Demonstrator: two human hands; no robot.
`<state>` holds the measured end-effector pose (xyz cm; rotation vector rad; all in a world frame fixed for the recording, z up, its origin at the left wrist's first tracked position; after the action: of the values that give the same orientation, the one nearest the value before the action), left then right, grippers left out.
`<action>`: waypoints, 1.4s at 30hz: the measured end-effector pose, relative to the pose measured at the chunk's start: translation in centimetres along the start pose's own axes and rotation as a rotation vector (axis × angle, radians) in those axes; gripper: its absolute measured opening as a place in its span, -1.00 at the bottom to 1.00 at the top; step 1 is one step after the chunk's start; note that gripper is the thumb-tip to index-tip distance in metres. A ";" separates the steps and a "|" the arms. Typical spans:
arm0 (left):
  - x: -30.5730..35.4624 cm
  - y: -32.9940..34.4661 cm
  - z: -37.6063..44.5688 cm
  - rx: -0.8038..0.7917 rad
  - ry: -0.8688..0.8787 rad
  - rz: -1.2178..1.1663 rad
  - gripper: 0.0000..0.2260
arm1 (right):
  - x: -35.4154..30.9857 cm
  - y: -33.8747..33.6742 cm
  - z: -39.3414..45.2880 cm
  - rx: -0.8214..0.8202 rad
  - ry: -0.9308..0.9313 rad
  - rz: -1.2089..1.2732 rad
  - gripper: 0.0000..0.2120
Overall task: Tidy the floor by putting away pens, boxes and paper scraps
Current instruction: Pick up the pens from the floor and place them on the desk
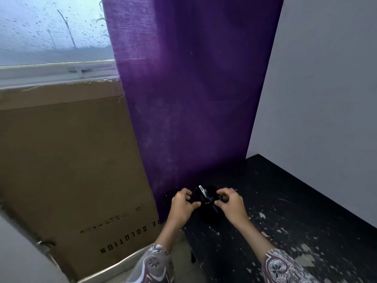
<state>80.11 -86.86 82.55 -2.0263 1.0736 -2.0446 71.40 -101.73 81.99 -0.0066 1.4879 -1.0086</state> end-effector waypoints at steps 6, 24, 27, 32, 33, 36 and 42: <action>-0.8 -4.0 -6.0 0.025 0.040 0.037 -0.67 | -4.4 -0.1 -5.4 -0.004 -0.055 0.056 -0.72; -11.1 -18.4 -34.2 -0.026 -0.005 0.316 -0.60 | -17.1 5.2 -32.1 -0.244 -0.059 0.053 -0.52; -13.4 -20.6 -37.6 -0.012 -0.059 0.352 -0.61 | -18.4 6.9 -35.4 -0.325 -0.081 0.022 -0.51; -16.9 -23.7 -42.6 0.060 -0.144 0.287 -0.66 | -20.4 9.4 -39.8 -0.478 -0.126 -0.043 -0.47; -17.5 -24.1 -43.6 0.068 -0.162 0.270 -0.66 | -20.7 9.9 -40.7 -0.504 -0.140 -0.063 -0.46; -19.3 -24.9 -47.3 0.070 -0.204 0.241 -0.65 | -21.2 11.3 -43.4 -0.567 -0.178 -0.085 -0.47; -22.1 -25.0 -55.1 0.130 -0.284 0.185 -0.67 | -21.8 13.4 -49.8 -0.697 -0.273 -0.120 -0.51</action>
<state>43.65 -33.73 82.74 -1.9927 1.0029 -1.6336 43.31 -53.33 83.82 -0.7098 1.5253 -0.5103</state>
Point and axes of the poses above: each hand's wrist, its own z-axis towards the middle knuckle, its own y-axis out of the palm, x = y × z, the point moved 4 cm from there along z, towards the middle knuckle, and after that the axes turned 4 degrees about -y, right-handed, at the moved point
